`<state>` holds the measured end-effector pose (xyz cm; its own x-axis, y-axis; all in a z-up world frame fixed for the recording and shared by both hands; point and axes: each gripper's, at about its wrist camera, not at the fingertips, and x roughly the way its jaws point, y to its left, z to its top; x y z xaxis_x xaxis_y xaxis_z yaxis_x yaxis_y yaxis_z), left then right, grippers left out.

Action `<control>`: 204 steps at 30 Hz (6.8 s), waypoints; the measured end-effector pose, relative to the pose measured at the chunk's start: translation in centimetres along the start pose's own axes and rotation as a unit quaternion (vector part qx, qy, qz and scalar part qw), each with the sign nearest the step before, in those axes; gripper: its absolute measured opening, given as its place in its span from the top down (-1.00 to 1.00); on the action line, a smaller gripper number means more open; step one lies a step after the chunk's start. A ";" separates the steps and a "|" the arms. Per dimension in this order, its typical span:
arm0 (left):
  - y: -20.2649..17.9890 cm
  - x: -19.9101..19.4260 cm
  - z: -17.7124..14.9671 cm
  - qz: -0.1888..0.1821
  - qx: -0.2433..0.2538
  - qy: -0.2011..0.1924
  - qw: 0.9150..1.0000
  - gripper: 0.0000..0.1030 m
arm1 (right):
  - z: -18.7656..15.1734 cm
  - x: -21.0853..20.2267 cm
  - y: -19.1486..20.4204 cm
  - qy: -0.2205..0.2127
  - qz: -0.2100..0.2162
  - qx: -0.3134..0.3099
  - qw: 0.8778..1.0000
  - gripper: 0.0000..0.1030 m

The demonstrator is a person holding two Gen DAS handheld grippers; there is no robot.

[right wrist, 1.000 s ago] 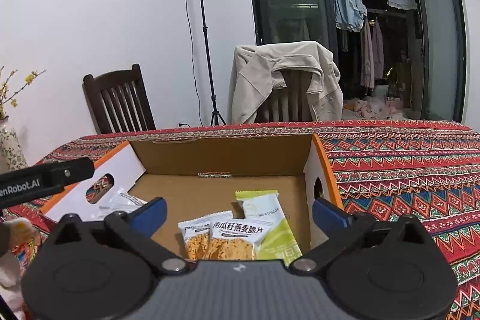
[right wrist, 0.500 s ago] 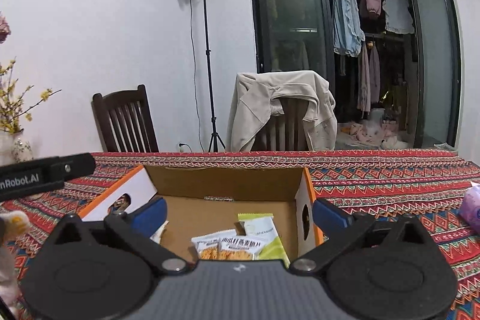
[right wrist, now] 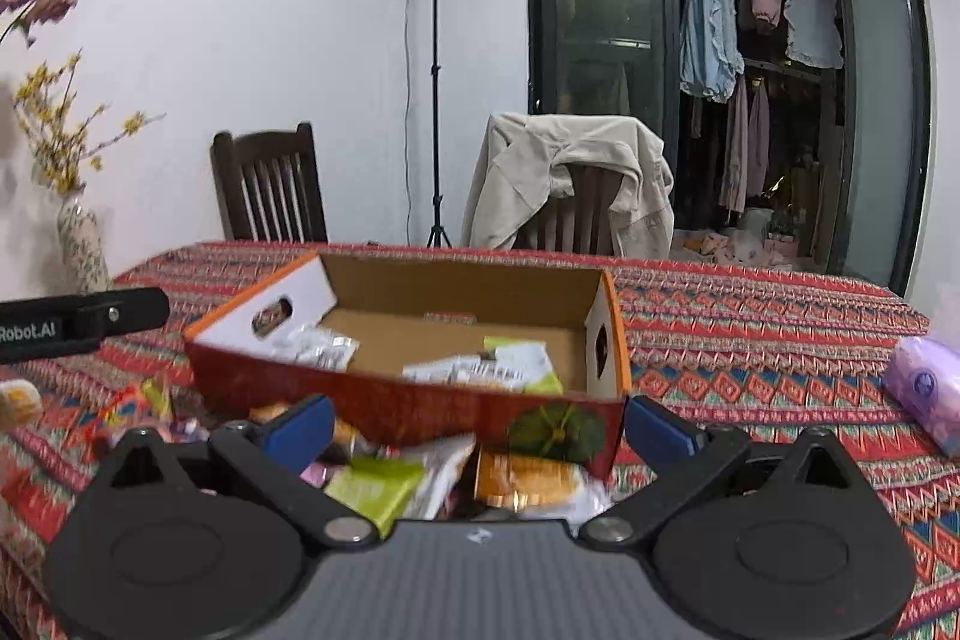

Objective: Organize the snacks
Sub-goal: 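Move both grippers back from the box to the snack pile, then grasp a green-and-white snack bar with the right gripper, then grasp a pink packet with the left gripper while the right lifts the bar, then carry the bar and pink packet into the box and open both grippers, then move both grippers back from the box to the snack pile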

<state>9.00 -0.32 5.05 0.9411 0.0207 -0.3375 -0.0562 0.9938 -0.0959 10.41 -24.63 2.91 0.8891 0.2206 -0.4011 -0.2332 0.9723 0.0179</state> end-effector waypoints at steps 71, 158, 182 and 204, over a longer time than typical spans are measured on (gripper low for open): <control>5.7 -2.8 -5.4 0.001 -0.039 0.058 0.998 -1.00 | -4.7 2.0 7.6 0.088 0.000 -0.075 0.993 0.34; -2.3 15.5 2.9 0.008 0.010 0.028 1.000 -0.21 | 5.1 15.8 -3.6 -0.015 0.036 0.082 0.996 0.32; -2.2 11.8 3.3 0.029 0.000 -0.011 1.000 -1.00 | 4.5 12.9 -4.3 -0.010 0.002 0.097 0.995 -1.00; -2.0 3.2 3.5 0.015 0.013 0.008 1.000 -1.00 | 2.9 3.6 -2.0 0.012 -0.003 0.035 0.999 -1.00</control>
<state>13.31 -1.86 7.38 0.9339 0.0481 -0.3542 -0.0745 0.9953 -0.0613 15.26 -25.58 4.07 0.8809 0.2133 -0.4225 -0.1986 0.9769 0.0790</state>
